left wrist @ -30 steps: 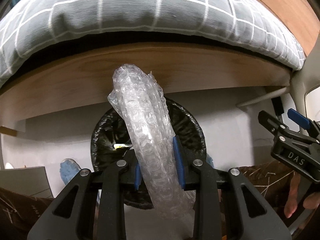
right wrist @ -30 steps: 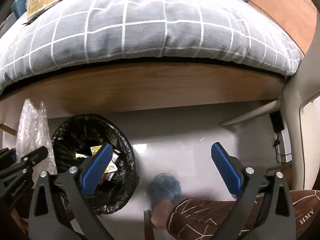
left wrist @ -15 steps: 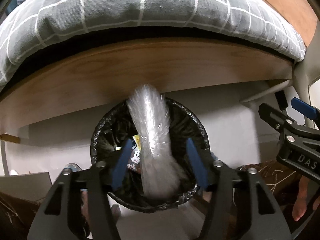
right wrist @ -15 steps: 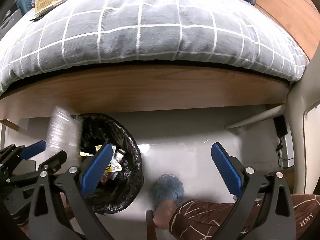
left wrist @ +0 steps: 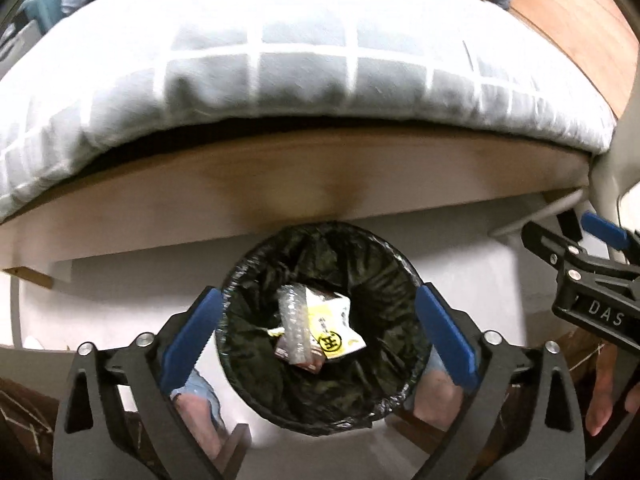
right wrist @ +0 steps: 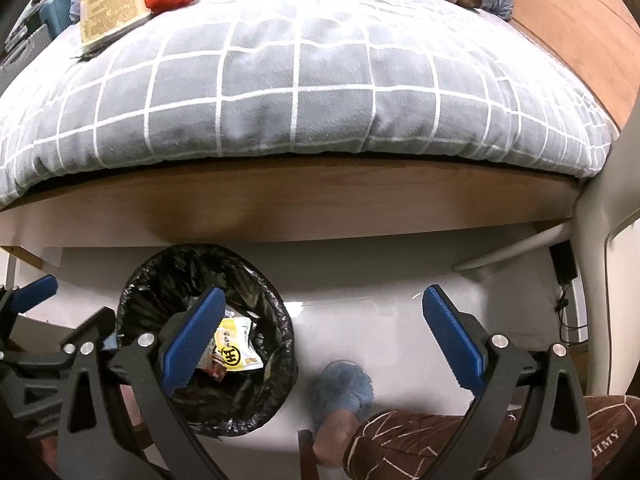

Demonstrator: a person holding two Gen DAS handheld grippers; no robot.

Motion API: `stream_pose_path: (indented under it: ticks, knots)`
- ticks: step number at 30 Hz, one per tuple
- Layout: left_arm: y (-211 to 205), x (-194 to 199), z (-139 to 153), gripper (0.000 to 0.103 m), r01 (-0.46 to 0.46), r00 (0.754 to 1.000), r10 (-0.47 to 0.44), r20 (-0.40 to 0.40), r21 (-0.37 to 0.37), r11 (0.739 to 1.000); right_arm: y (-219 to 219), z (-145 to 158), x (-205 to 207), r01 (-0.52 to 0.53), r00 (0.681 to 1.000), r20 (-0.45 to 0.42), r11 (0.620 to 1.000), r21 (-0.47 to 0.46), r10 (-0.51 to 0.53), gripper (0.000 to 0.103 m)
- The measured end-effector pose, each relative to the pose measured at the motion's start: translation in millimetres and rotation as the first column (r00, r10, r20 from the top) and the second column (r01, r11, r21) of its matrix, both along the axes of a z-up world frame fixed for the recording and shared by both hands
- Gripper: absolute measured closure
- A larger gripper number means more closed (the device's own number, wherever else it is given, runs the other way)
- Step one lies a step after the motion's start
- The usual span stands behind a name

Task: Collect trash
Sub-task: 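Move both open tools back up toward the yogurt cup and red bag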

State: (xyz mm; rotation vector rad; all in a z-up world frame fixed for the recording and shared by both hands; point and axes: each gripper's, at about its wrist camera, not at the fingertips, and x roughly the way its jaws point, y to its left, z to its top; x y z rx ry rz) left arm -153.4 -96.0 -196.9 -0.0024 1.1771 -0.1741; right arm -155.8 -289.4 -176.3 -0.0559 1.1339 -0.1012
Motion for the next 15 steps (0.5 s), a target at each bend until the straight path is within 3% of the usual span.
stream_pose_path:
  ticks: [6,15]
  knots:
    - [13,-1,23,0.006,-0.020,0.998,0.019,0.054,0.014,1.000,1,10,-3,-0.002,1.000,0.020,1.000,0.014,0.001,0.008]
    - [37,-11,61,0.006,-0.075,0.991,0.078,0.104,-0.033,0.997,13,31,-8,-0.026,0.997,0.070,0.999,0.019,0.025,0.008]
